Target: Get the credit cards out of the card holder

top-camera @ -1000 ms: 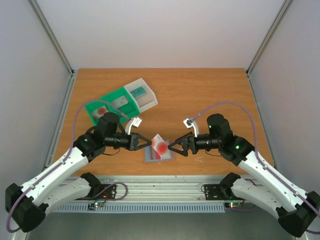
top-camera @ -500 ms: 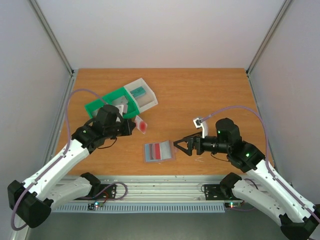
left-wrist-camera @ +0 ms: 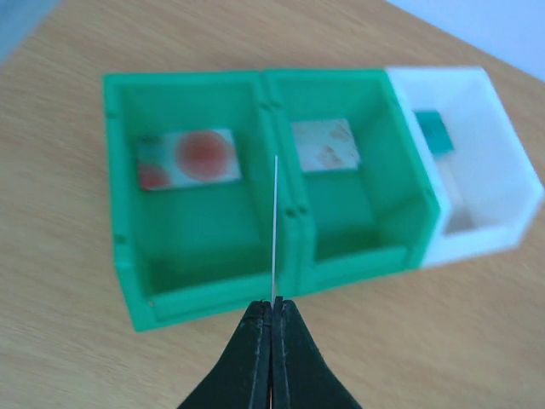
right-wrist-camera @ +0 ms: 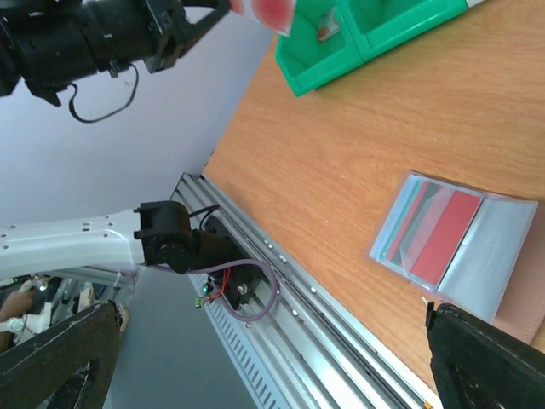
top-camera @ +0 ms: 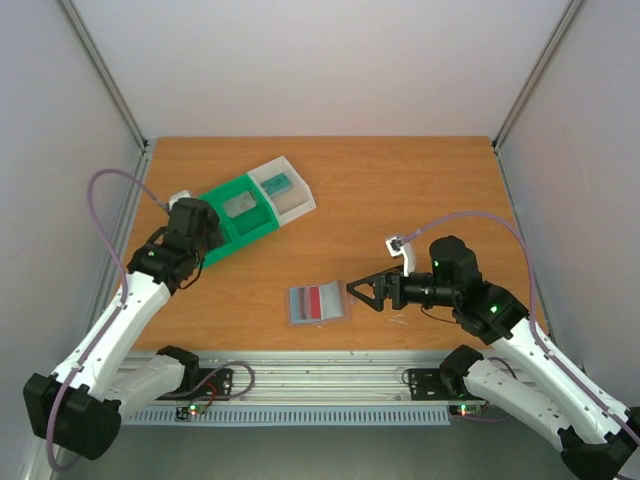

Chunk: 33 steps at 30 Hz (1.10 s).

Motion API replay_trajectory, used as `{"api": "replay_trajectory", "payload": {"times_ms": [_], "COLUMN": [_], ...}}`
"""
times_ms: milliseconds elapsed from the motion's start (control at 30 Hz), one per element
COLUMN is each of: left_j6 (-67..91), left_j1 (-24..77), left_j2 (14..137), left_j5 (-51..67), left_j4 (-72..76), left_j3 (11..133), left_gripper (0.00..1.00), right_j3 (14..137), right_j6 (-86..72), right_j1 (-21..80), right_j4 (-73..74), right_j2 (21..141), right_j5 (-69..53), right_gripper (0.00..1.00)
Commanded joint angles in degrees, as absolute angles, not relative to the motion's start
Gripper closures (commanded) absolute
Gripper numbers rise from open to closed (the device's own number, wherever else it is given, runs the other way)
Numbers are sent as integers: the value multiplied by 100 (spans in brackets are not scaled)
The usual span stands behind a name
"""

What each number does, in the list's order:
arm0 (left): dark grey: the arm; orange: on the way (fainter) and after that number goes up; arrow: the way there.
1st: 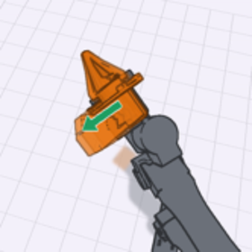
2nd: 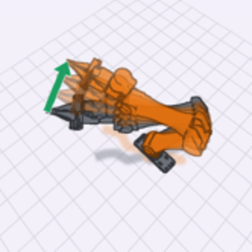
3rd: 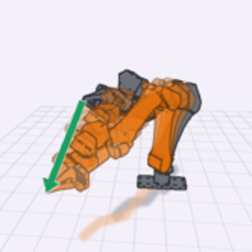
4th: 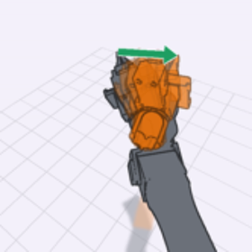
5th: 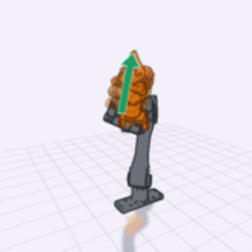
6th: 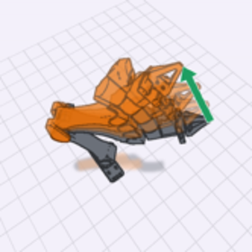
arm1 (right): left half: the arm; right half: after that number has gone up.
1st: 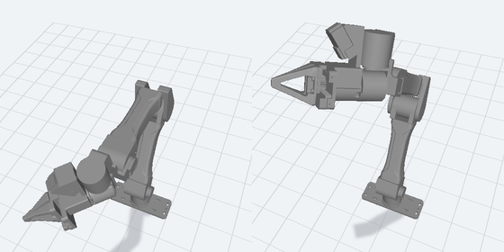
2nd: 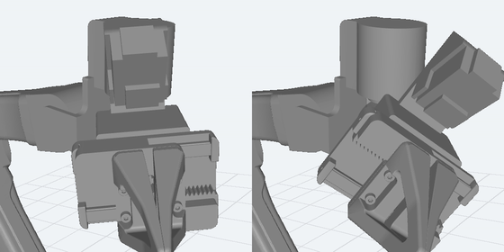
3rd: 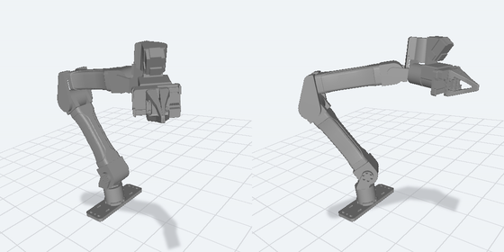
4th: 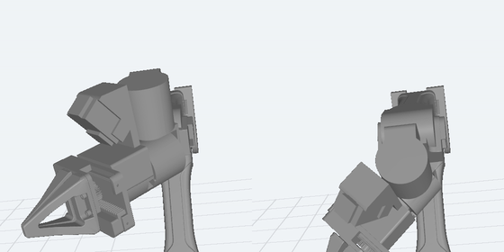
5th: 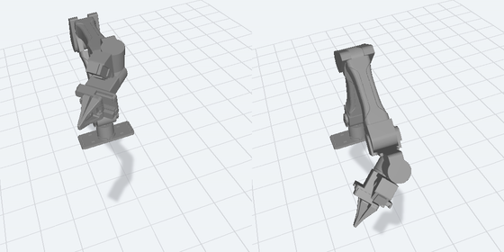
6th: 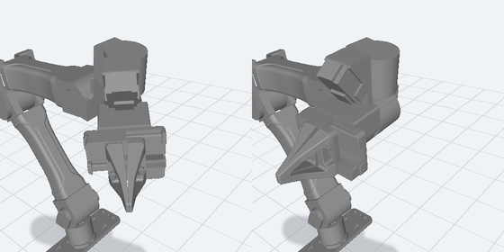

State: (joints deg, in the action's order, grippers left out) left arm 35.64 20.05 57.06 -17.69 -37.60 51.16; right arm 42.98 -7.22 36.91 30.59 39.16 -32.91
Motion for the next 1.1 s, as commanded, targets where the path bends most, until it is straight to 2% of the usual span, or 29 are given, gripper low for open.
{"api": "replay_trajectory", "payload": {"times_ms": [0,167,333,700,1067], "left_j6": [3741,3710,3970,4168,3989], "left_j1": [1499,1081,603,391,325], "left_j2": [5807,6003,6411,7531,8312], "left_j5": [-2477,-2430,-1792,-1342,-1221], "left_j4": [-3675,-2991,-2267,-915,-464], "left_j3": [5382,5089,4832,4593,4704], "left_gripper": [100,100,100,100,100], "right_j3": [4434,4342,4304,4441,4662], "right_j6": [-727,-865,-940,-876,-647], "right_j1": [3687,3691,3687,3691,3687], "right_j4": [2992,2829,2779,2915,3251], "right_j2": [4062,4142,4162,4294,4371], "right_j5": [-3384,-3412,-3435,-3321,-3168], "right_gripper": [1,2,2,1,2]}}
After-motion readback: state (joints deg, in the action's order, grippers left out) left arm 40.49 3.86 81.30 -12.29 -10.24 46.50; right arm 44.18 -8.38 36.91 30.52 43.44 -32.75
